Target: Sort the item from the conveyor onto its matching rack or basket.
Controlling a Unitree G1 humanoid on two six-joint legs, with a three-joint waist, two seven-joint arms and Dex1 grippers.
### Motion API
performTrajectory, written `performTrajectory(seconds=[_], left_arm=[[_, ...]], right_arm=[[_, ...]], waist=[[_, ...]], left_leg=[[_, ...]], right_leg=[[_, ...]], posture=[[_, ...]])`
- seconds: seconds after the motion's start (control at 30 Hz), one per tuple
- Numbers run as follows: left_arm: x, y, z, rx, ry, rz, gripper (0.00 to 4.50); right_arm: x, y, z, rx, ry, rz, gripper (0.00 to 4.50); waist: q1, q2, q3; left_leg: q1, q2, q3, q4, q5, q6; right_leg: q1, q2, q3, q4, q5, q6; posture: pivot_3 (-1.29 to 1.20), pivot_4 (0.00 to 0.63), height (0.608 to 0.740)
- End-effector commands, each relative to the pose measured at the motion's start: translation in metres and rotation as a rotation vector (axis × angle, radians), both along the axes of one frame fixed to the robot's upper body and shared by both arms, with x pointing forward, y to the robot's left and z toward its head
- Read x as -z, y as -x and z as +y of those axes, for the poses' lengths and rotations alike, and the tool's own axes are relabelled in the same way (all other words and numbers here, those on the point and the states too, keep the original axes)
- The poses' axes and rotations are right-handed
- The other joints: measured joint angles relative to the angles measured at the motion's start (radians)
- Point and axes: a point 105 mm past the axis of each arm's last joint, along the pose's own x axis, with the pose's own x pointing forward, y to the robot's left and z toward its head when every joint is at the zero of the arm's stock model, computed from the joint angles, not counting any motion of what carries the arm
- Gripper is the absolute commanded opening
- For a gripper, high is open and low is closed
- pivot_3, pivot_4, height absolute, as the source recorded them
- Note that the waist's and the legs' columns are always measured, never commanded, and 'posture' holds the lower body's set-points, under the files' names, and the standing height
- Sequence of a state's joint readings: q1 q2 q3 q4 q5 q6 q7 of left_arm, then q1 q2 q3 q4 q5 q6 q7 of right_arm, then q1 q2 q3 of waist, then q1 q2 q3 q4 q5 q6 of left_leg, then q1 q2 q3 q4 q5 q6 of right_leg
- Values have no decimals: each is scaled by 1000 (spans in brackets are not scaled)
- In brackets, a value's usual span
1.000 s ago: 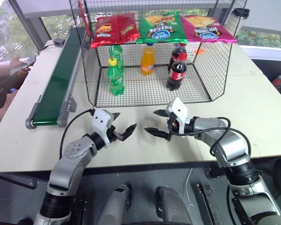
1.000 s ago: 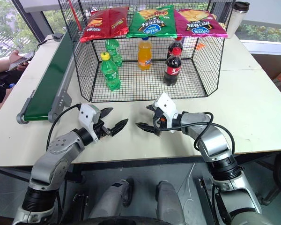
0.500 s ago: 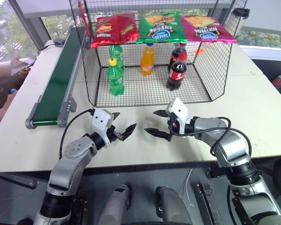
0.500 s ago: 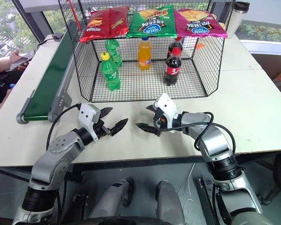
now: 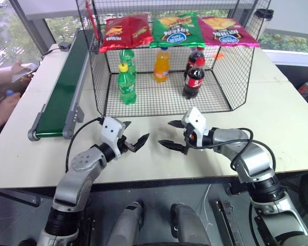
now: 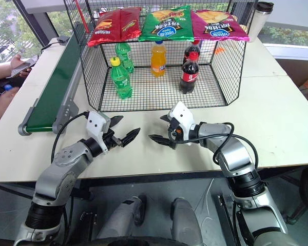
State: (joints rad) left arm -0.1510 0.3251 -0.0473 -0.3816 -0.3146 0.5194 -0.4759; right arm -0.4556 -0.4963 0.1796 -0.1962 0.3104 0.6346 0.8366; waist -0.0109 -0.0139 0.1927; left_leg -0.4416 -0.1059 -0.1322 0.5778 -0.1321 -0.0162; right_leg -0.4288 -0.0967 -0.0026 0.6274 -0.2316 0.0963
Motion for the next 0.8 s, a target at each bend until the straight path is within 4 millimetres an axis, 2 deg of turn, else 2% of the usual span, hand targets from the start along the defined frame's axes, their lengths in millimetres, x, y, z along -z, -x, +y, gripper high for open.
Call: performTrajectory(seconds=[0.03,0.23,0.53,0.63,0.8], left_arm=[[-8,1,-3,12,4,-39,4500],[-11,2,2,-1,-1,-49,4500],[-51,-5,55,-177,27,-130,4500],[-72,-8,76,-302,102,-187,4500],[-86,-5,93,-421,203,-201,4500]], right_arm=[[-21,4,4,-33,-23,-72,4434],[-26,5,5,-50,-29,-78,4434],[-42,8,12,-109,-55,-108,4434],[-46,8,15,-122,-66,-112,4434],[-54,8,19,-142,-115,-108,4434]], waist=[[0,0,0],[0,0,0],[-1,0,0],[0,0,0],[1,0,0]], left_leg=[[0,0,0,0,0,0],[0,0,0,0,0,0],[0,0,-1,0,0,0],[0,0,-1,0,0,0],[0,0,-1,0,0,0]], right_leg=[[0,0,0,0,0,0],[0,0,0,0,0,0],[0,0,0,0,0,0],[0,0,0,0,0,0],[0,0,-1,-1,0,0]], posture=[[0,150,739],[0,150,739],[0,150,739],[0,150,739],[0,150,739]])
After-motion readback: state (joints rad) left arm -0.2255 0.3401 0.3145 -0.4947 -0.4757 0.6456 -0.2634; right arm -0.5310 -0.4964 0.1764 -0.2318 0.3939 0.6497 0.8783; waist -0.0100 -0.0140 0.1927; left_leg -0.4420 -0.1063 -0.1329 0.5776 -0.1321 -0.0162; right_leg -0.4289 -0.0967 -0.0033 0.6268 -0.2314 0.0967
